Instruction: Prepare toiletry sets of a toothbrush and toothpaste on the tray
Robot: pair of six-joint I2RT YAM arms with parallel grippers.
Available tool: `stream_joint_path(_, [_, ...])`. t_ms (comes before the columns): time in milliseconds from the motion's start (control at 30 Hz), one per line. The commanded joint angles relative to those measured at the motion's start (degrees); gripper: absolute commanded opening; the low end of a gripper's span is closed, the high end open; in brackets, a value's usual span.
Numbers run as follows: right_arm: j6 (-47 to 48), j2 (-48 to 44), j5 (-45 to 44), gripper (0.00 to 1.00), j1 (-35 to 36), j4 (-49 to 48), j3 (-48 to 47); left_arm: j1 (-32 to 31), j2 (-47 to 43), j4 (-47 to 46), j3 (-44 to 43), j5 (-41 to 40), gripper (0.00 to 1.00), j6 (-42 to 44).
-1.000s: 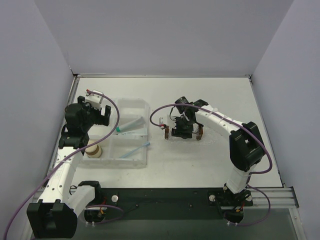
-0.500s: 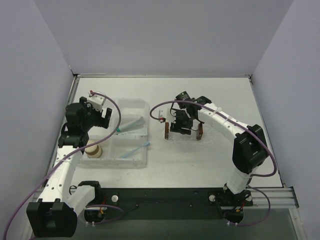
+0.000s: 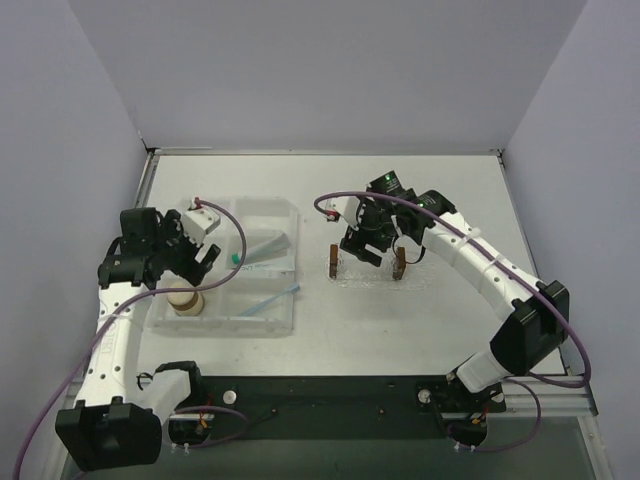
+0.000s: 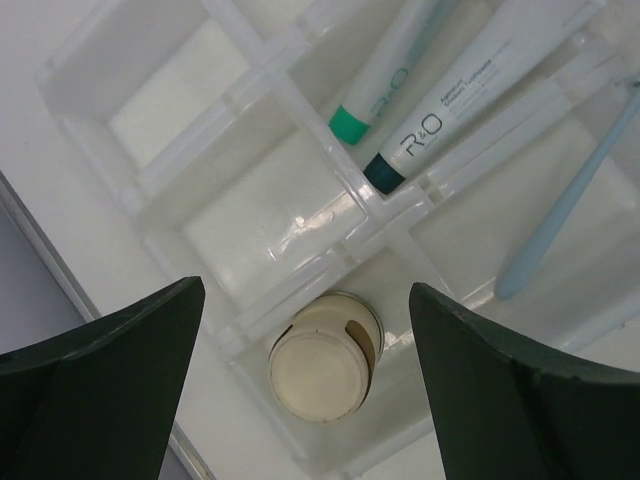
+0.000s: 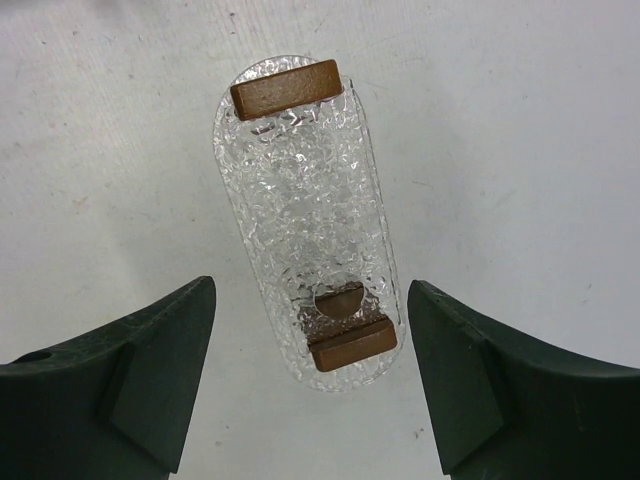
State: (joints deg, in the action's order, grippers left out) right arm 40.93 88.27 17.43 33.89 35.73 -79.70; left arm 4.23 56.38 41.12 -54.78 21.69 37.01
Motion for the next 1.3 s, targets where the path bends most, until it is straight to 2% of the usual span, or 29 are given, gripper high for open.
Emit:
stream_joint_path(0, [-6.29, -4.41, 0.85, 0.74, 0.74, 0.58, 0.16, 1.57, 2.41, 15.88, -5.33, -0.06, 0.95, 7.37])
stream_joint_path(133, [-8.40, -6.44, 0.59, 0.85, 0.83, -0.48, 2.62, 3.06, 4.87, 21.80, -6.91, -3.76, 0.95, 7.72])
stream_joint_path(367, [-7.09, -7.50, 0.32, 0.89, 0.92, -3.55, 7.54, 4.82, 7.25, 24.97, -5.78, -7.63, 0.95, 6.58])
stream_joint_path(500, [-6.48, -7.32, 1.20, 0.91, 0.92, -3.91, 8.86, 6.58, 8.74, 20.50, -3.67, -8.95, 0.95, 4.82])
stream_joint_path(800, [-5.86, -8.55, 2.08, 0.92, 1.00, -3.73, 10.35, 9.39, 15.16, 18.20, -3.84, -6.76, 0.95, 4.65])
stream_joint_path(1267, [-4.28, -7.67, 1.64, 0.92, 1.62, -2.42, 9.74, 9.75, 19.03, 10.30, 0.55, -9.38, 0.95, 3.15])
